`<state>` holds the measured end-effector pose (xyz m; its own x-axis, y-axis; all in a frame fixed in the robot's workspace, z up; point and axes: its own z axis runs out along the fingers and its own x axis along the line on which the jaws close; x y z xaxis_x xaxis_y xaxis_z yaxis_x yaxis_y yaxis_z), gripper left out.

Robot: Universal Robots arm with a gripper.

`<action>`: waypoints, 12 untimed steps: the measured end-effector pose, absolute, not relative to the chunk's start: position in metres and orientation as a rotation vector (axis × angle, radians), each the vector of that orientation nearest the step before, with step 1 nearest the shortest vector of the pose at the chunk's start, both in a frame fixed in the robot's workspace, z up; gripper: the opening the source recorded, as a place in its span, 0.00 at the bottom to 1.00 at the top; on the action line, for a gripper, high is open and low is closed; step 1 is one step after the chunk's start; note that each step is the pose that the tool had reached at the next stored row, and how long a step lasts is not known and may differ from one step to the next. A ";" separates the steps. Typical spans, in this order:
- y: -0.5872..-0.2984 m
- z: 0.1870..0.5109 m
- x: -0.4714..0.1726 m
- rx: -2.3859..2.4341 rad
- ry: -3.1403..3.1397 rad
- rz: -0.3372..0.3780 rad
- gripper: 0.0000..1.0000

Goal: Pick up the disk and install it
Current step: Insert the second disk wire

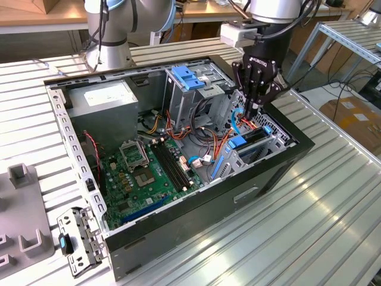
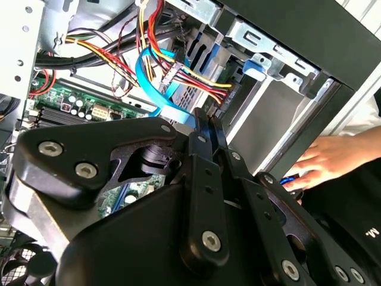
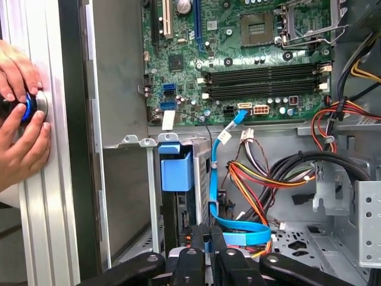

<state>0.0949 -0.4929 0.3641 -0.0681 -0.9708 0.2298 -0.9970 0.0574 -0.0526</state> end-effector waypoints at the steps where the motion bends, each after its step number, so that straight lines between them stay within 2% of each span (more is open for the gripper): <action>1: -0.496 0.364 0.095 2.054 -2.189 0.293 0.16; 6: -0.505 0.362 0.093 2.072 -2.211 0.282 0.16; 12: -0.510 0.359 0.084 2.099 -2.242 0.331 0.16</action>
<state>0.0839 -0.5099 0.3592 -0.0755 -0.9801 0.1838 -0.9913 0.0539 -0.1197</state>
